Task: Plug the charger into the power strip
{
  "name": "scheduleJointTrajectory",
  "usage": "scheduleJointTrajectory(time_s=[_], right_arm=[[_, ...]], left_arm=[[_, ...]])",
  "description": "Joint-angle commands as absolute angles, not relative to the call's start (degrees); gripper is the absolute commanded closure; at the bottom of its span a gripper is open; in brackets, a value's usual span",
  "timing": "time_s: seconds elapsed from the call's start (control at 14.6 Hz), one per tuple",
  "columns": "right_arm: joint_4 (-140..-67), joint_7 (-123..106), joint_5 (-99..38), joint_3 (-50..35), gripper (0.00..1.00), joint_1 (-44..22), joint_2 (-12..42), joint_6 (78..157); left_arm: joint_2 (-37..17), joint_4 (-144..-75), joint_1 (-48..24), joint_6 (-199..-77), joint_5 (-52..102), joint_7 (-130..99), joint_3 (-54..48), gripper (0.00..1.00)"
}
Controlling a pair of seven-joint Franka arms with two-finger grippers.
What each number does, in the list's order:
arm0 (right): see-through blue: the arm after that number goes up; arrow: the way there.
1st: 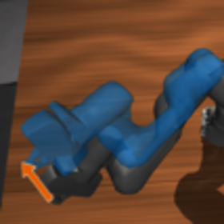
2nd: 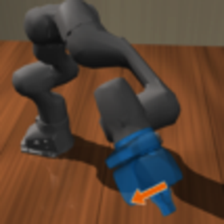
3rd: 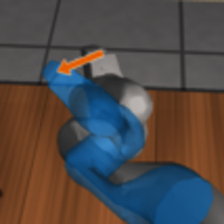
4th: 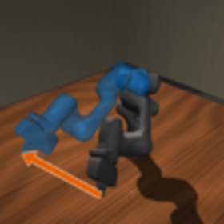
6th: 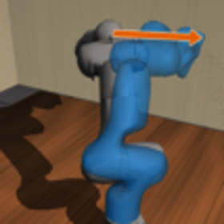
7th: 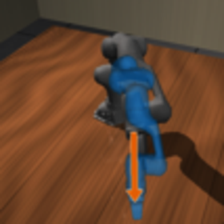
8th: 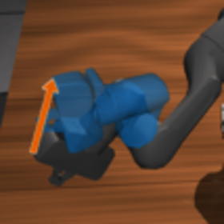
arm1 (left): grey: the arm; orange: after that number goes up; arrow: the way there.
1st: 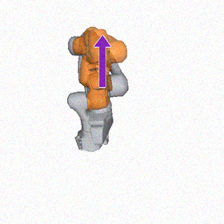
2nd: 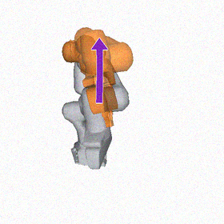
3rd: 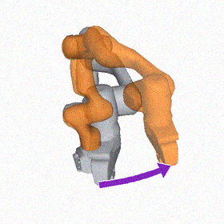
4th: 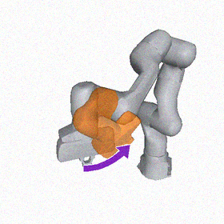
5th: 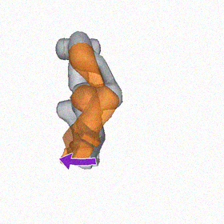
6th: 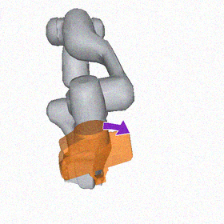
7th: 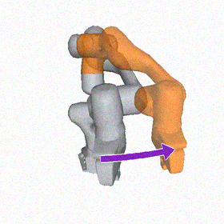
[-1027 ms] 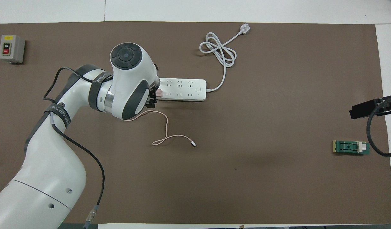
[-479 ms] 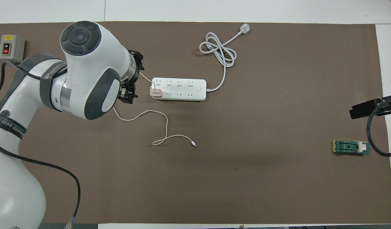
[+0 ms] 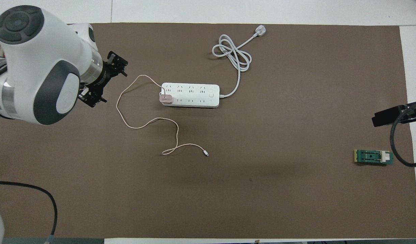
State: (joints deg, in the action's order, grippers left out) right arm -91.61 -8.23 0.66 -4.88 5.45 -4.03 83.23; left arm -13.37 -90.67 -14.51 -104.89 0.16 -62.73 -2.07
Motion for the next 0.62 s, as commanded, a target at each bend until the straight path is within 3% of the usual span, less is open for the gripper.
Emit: scheduleJointTrajectory(time_s=[0.0, 0.55], right_arm=[[-91.85, -8.88, 0.88, -4.75, 0.0, 5.63, -4.66, 82.7], [-91.85, -8.79, 0.88, -4.75, 0.0, 5.62, -4.66, 82.71]], left_arm=[[-10.47, -91.76, -10.74, -101.61, 0.62, -50.93, -2.28, 0.0], [-2.39, -91.85, -1.5, -91.07, 0.62, -22.08, -2.2, 0.0]])
